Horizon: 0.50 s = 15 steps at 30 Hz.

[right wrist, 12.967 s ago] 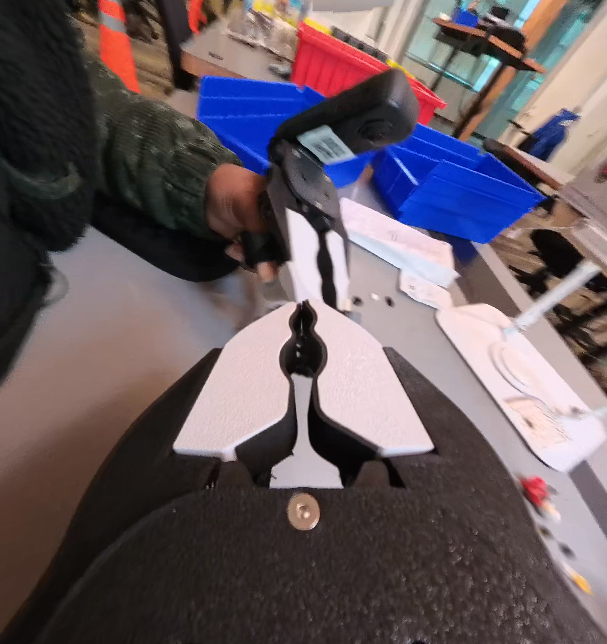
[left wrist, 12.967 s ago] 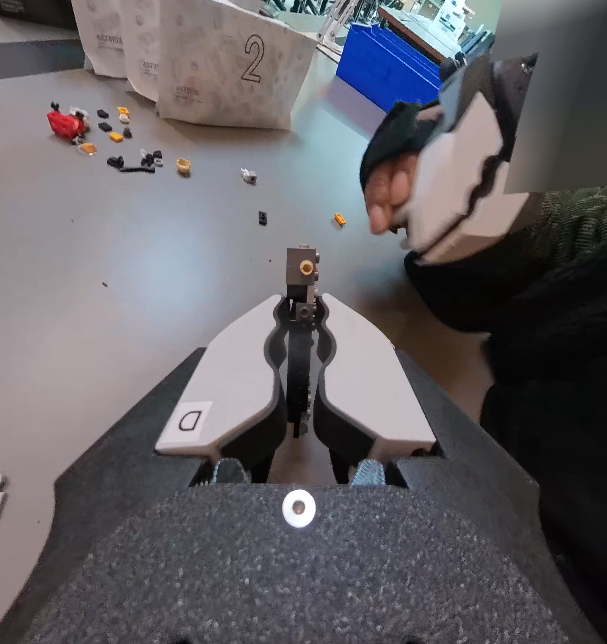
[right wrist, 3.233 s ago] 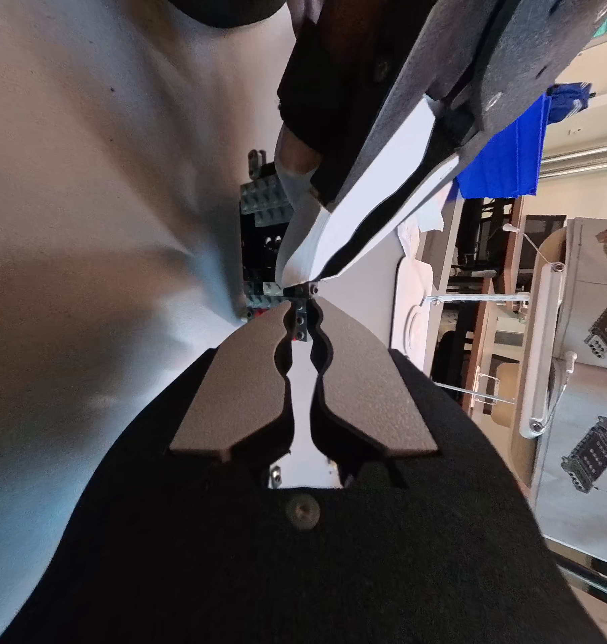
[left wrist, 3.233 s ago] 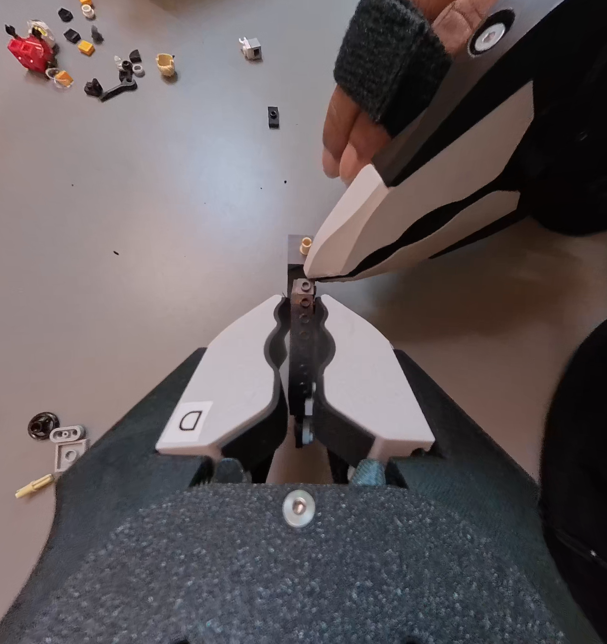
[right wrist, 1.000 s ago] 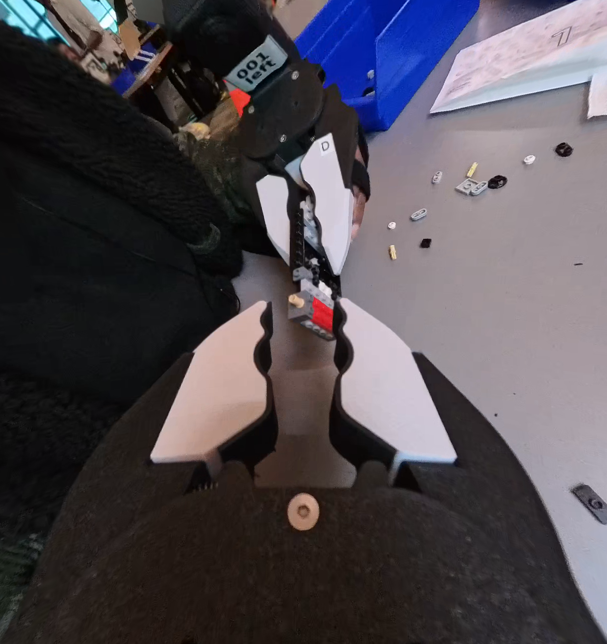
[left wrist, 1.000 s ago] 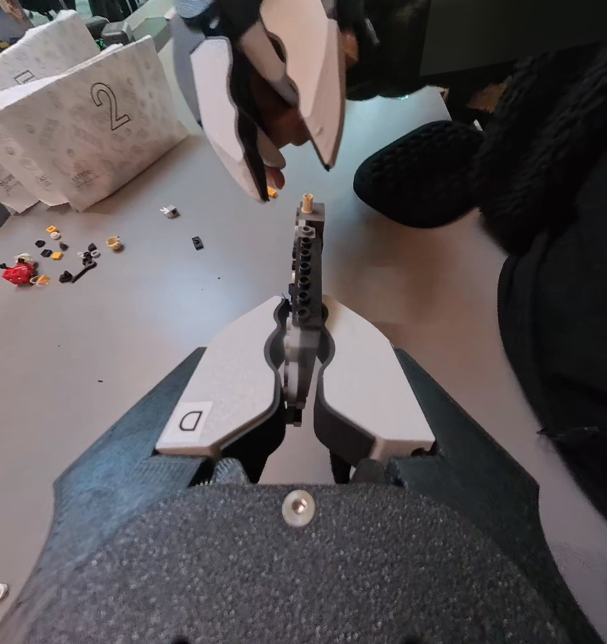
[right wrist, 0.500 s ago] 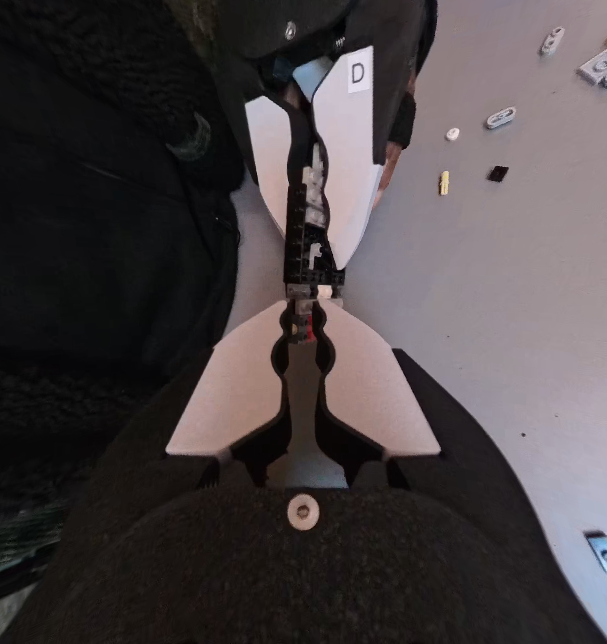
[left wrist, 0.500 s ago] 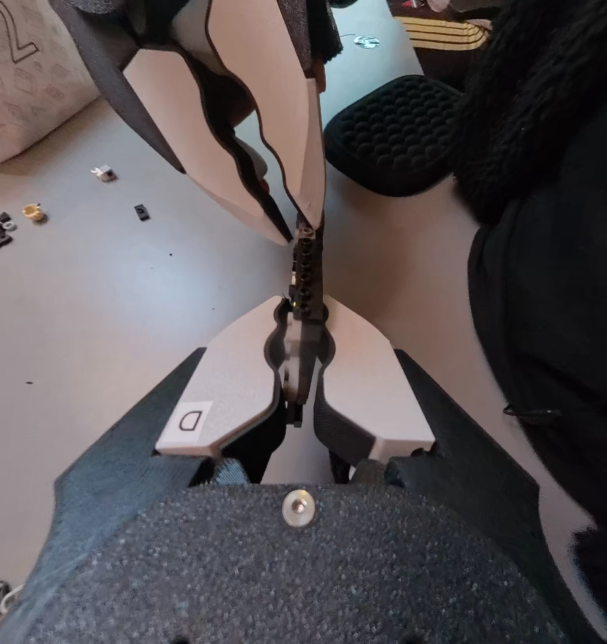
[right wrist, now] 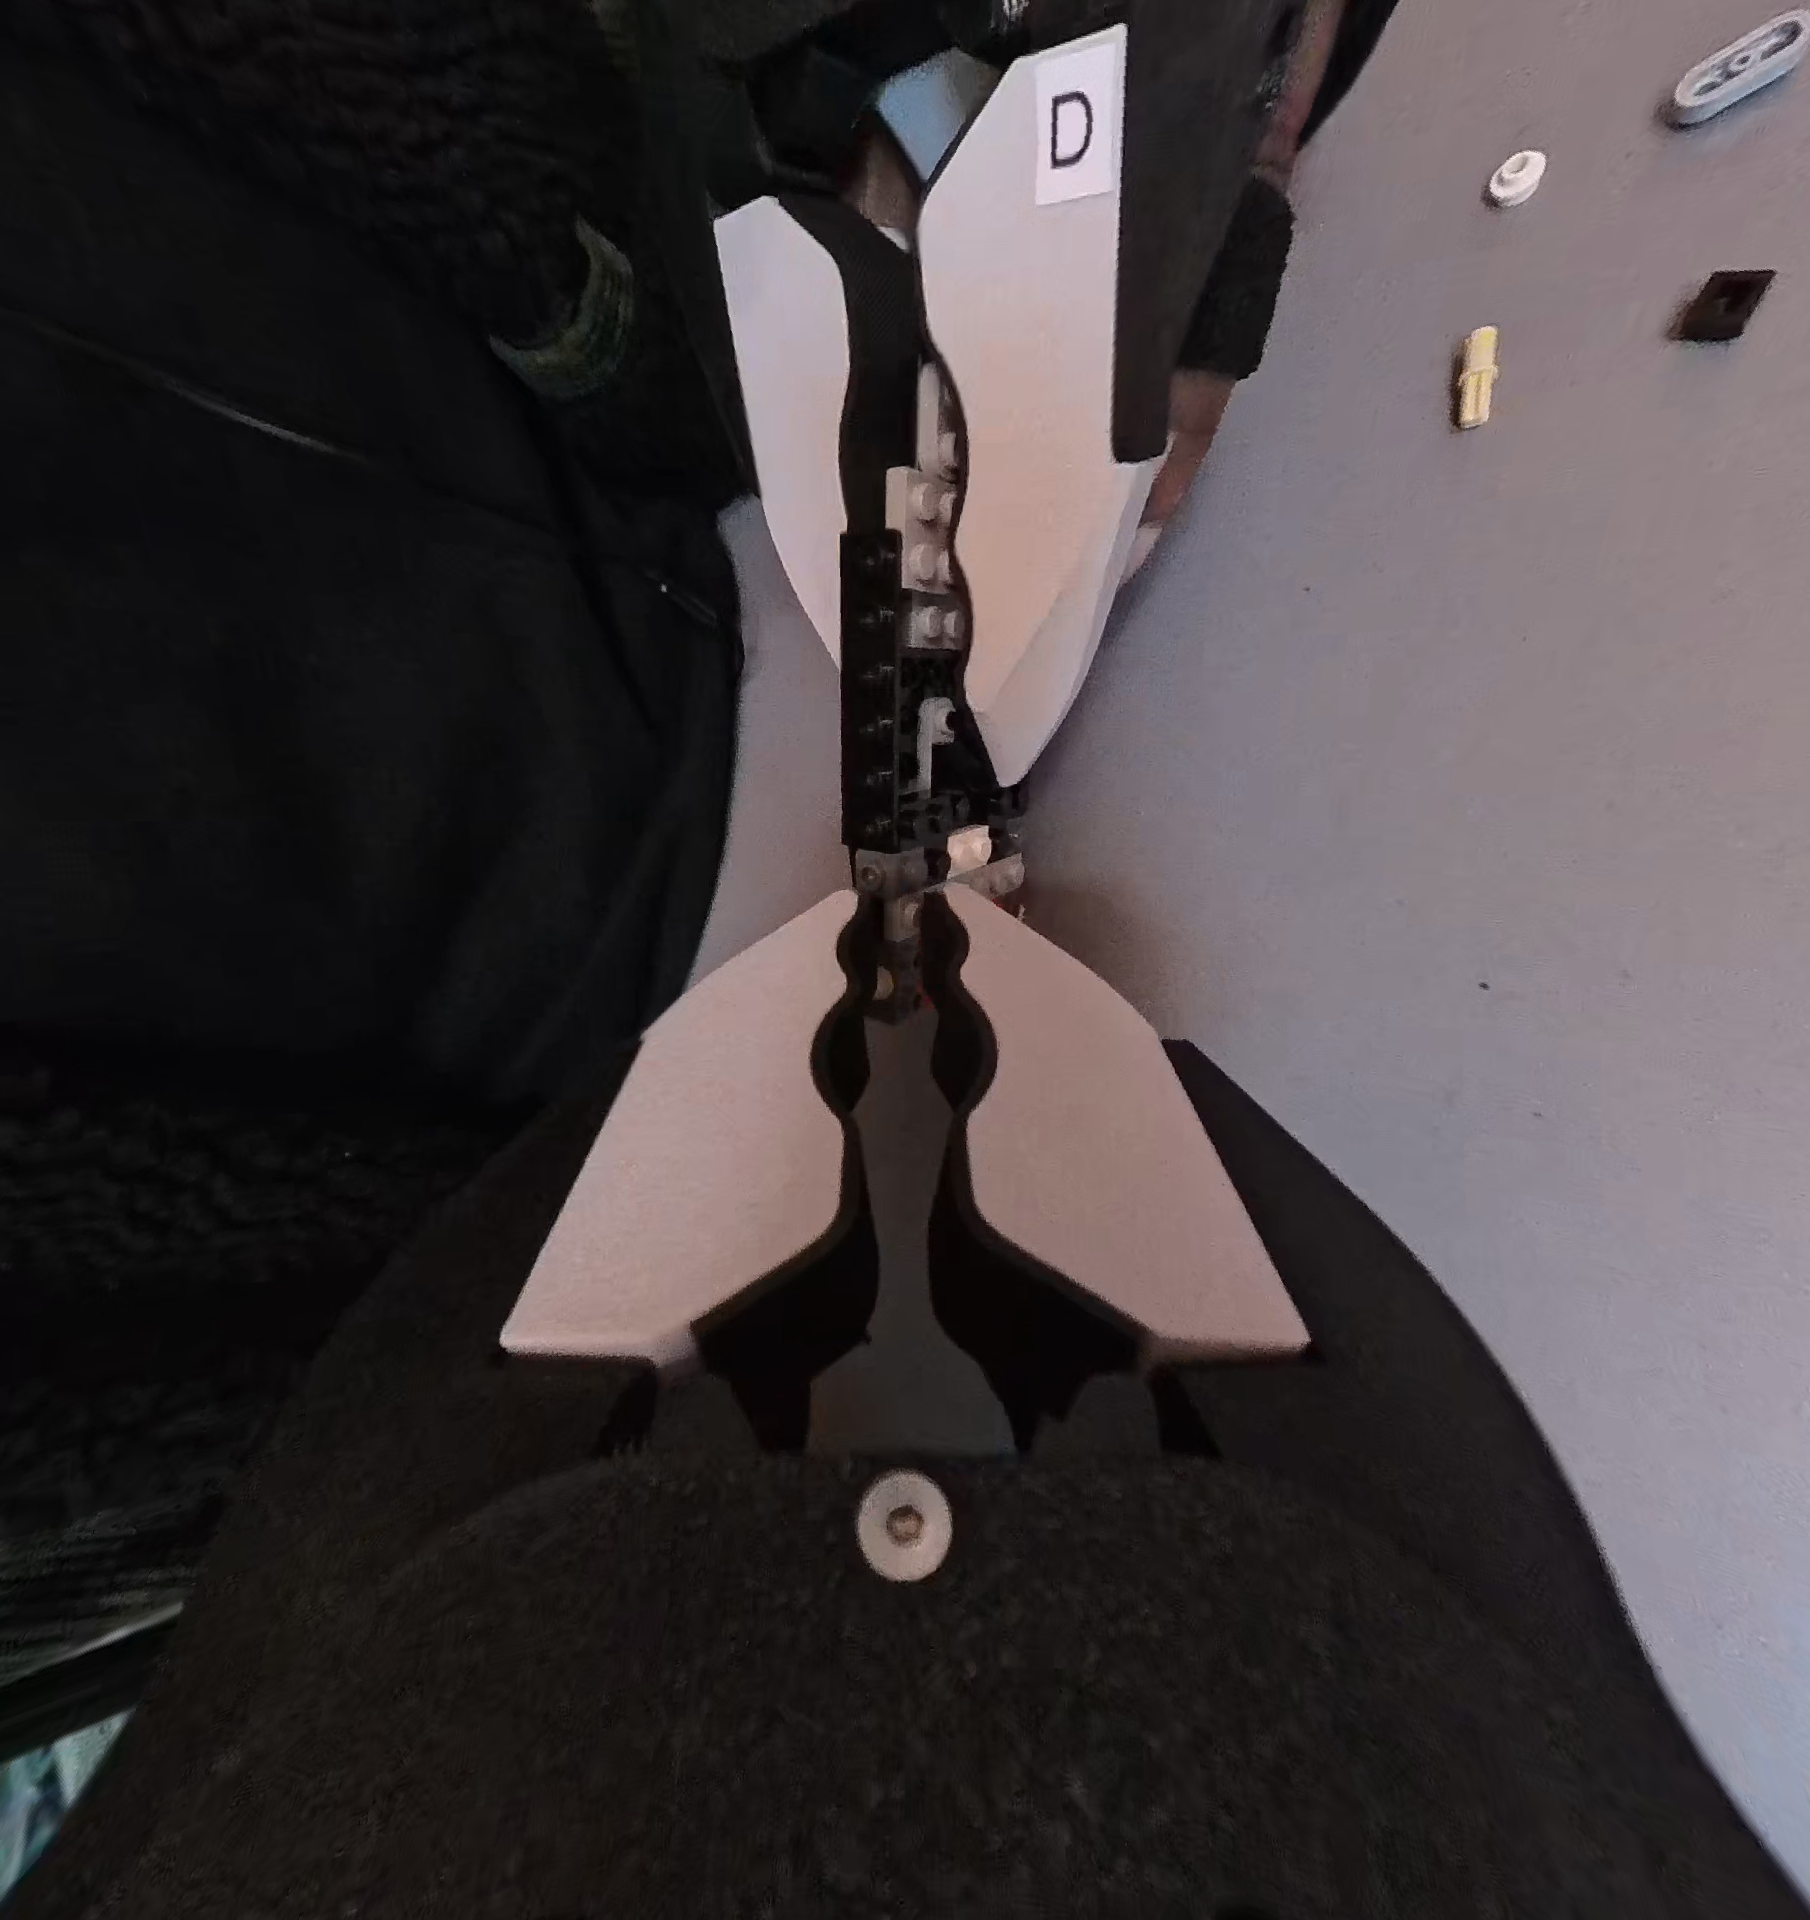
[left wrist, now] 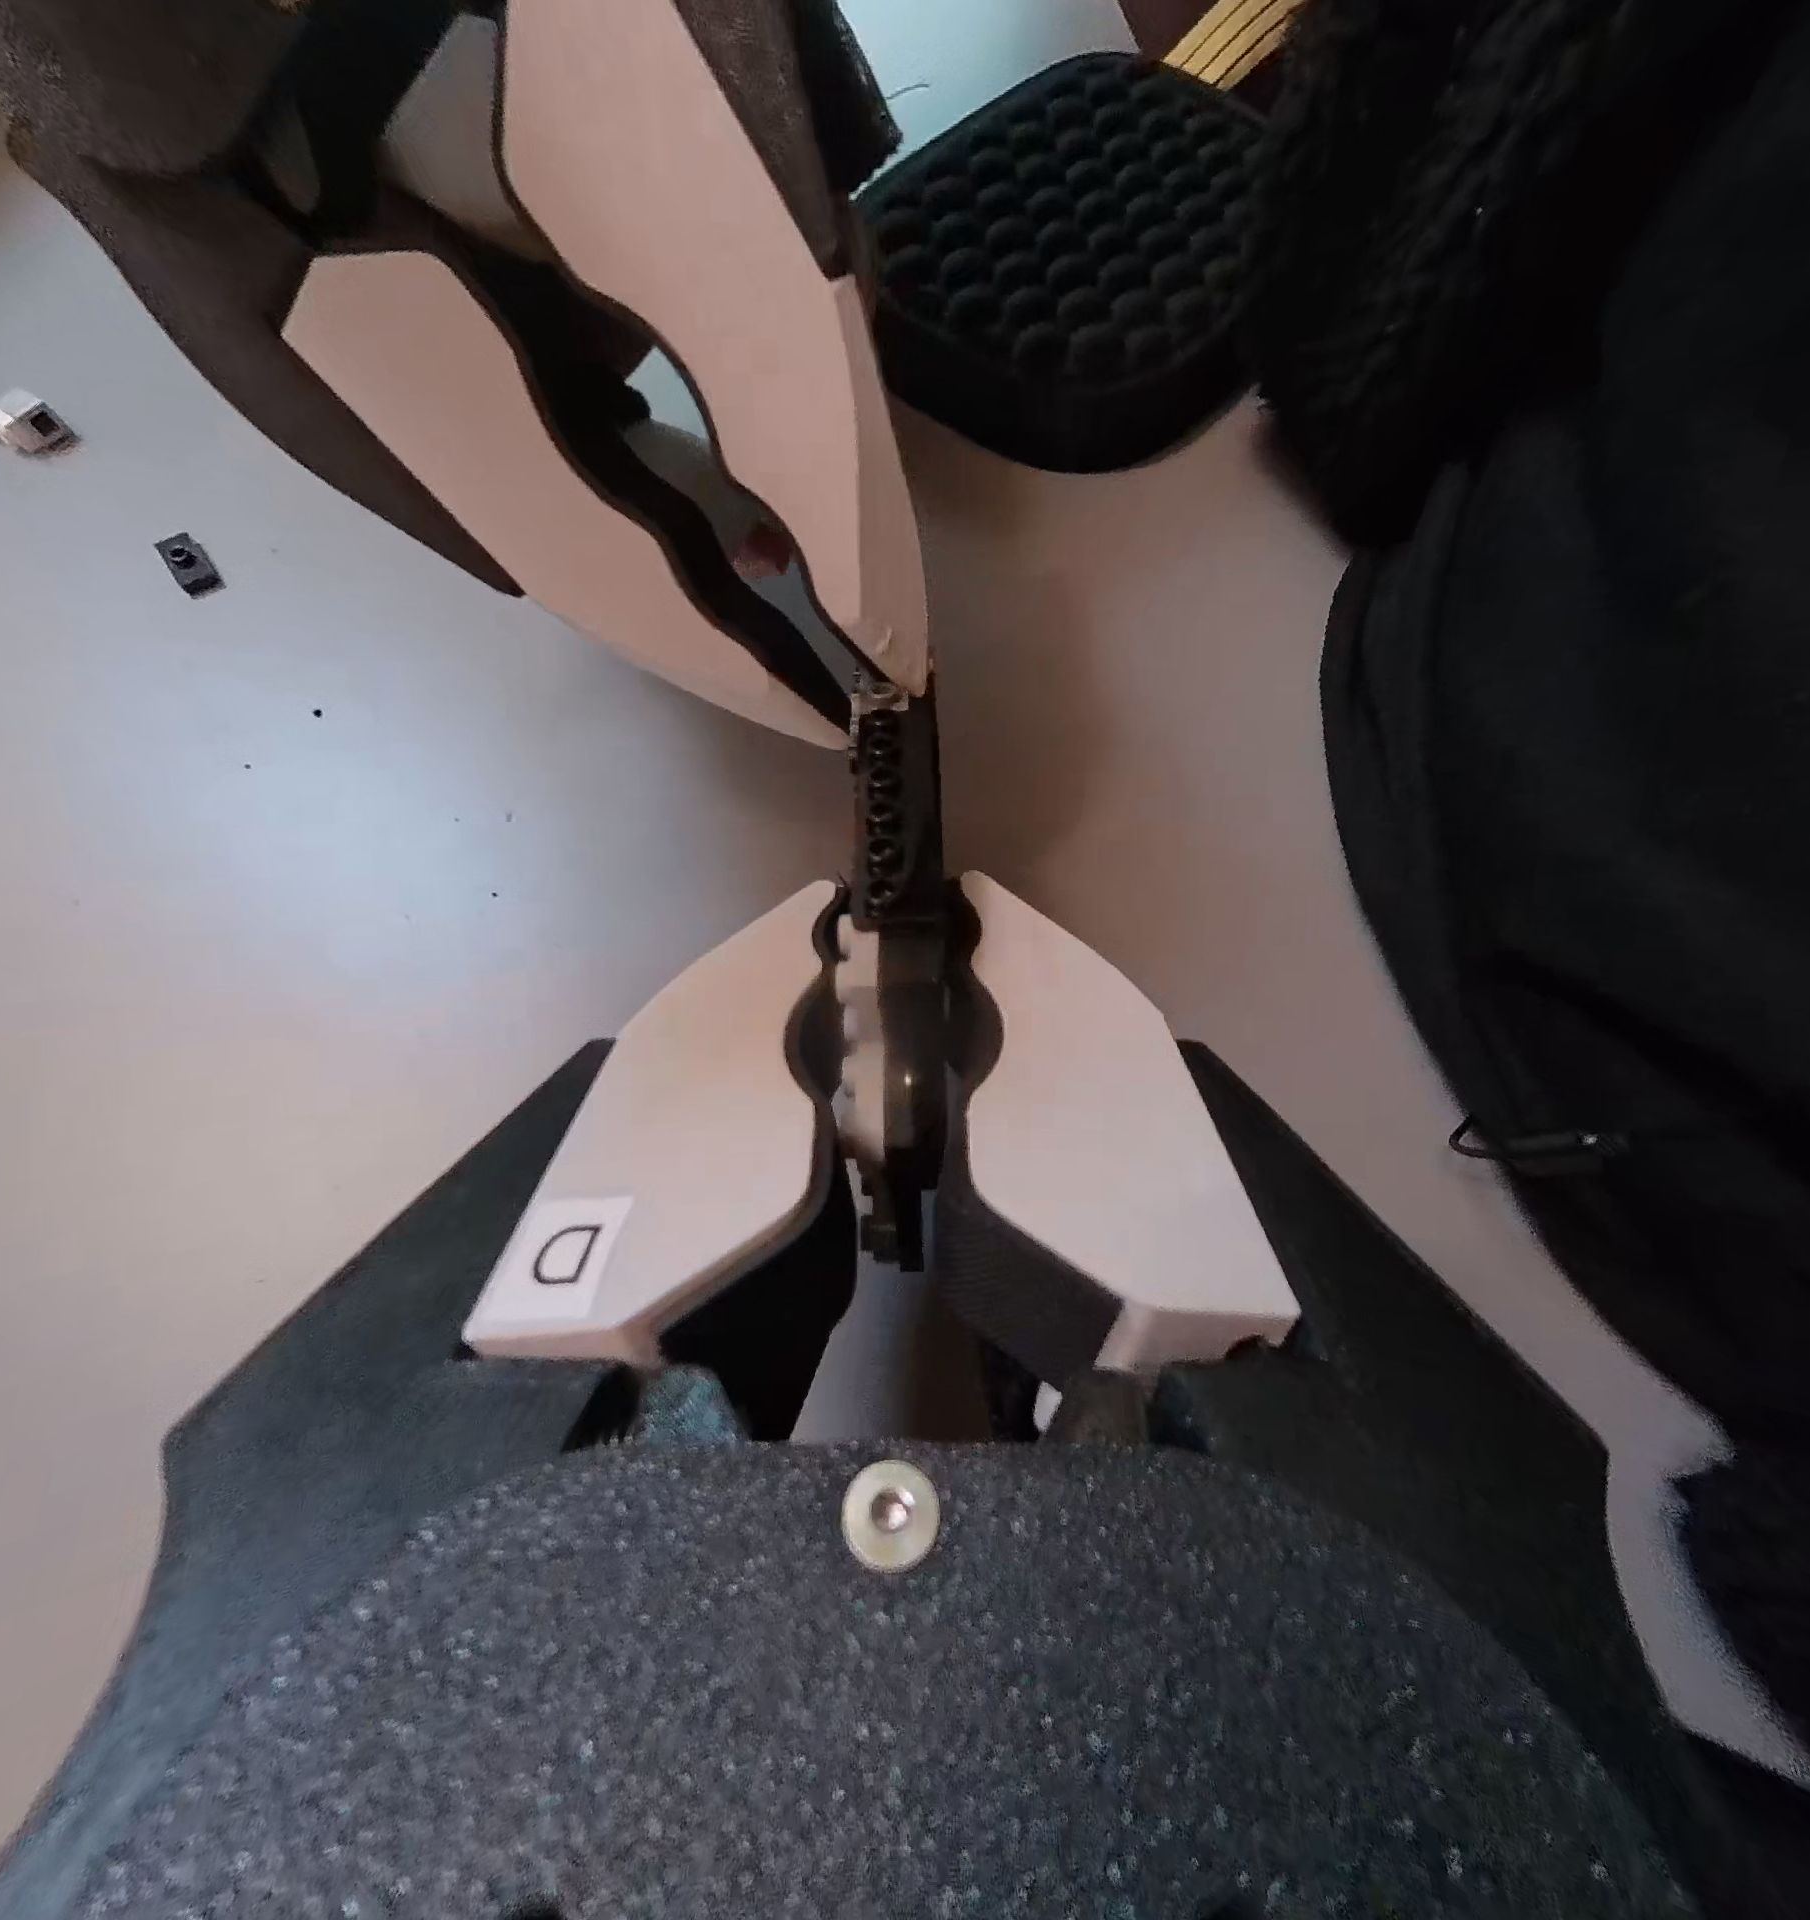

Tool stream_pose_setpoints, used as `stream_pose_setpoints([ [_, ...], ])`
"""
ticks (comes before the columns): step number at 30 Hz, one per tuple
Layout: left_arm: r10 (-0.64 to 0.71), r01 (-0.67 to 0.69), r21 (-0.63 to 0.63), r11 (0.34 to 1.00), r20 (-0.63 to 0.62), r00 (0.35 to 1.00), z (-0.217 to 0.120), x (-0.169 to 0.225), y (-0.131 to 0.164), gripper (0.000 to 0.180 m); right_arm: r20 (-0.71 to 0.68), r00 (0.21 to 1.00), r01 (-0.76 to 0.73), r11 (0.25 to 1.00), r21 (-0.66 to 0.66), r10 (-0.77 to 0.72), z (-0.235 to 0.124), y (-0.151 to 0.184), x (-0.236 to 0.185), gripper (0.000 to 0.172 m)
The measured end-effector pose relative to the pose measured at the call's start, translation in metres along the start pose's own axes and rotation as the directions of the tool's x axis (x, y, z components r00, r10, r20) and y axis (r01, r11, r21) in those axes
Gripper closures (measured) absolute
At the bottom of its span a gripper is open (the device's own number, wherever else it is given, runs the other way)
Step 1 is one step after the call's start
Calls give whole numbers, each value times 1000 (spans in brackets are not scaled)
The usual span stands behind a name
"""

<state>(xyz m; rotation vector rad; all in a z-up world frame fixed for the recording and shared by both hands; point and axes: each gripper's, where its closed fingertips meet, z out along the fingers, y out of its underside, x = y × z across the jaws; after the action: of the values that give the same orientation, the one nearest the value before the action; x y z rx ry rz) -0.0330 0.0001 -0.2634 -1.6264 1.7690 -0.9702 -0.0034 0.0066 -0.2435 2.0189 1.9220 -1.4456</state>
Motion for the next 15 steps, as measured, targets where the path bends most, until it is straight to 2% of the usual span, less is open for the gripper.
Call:
stream_pose_setpoints([
  [15,137,-134,-57,989,59,989,-3,-1,2,166,91,980,-191,967,170,177,0,-4,0,164],
])
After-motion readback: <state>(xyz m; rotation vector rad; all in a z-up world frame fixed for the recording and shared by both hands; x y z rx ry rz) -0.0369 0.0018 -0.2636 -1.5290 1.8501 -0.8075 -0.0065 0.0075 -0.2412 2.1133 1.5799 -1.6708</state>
